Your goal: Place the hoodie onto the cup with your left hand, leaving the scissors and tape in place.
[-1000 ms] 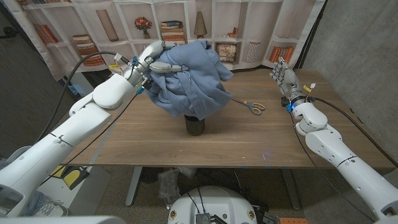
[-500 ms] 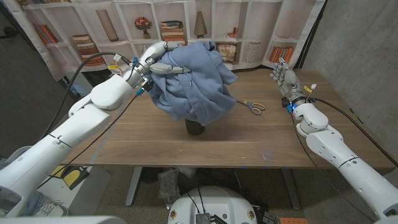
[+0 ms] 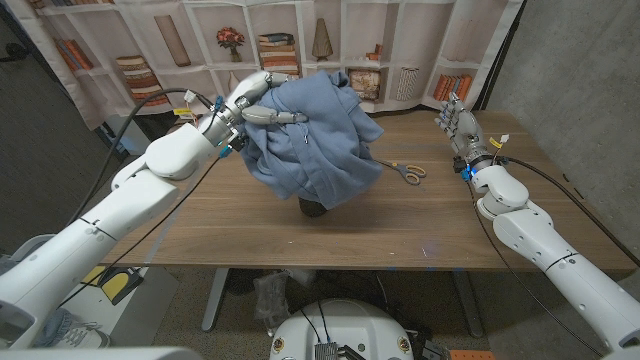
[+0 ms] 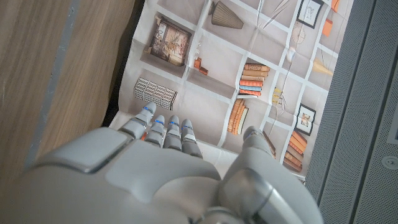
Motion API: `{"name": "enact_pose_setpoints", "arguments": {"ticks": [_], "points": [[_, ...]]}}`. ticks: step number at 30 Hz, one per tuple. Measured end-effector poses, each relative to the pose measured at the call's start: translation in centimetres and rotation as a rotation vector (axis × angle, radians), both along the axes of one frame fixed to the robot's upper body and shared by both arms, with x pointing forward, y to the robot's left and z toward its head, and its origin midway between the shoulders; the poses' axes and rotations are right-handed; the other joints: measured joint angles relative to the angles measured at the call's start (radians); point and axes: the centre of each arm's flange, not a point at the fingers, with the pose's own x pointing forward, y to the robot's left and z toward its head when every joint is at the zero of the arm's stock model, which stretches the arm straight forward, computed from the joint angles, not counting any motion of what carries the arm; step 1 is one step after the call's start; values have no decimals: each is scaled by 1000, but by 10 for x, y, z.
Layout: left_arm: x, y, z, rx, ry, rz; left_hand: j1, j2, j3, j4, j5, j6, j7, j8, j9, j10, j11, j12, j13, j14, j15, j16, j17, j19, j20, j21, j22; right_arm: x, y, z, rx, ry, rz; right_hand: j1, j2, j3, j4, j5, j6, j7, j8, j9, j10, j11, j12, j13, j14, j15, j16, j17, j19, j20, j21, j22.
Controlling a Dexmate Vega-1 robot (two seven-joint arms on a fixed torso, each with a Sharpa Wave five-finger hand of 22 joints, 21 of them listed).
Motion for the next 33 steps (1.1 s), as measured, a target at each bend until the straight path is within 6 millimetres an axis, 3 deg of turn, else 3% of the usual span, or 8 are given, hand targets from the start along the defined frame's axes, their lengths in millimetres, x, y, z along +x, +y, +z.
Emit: {"name": "enact_pose_setpoints", "arguments": {"ticks": [33], "points": [[22, 1, -29, -2, 86, 7, 0, 0, 0, 0, -9, 1, -1, 0, 0, 3, -2, -11, -6, 6, -6, -15, -14, -13, -13, 6, -5, -5, -5, -5, 18, -5, -8, 0, 0, 0, 0, 0, 0, 0, 0, 0, 0, 0, 0, 0, -4, 4, 0, 0, 0, 0, 0, 0]]}}
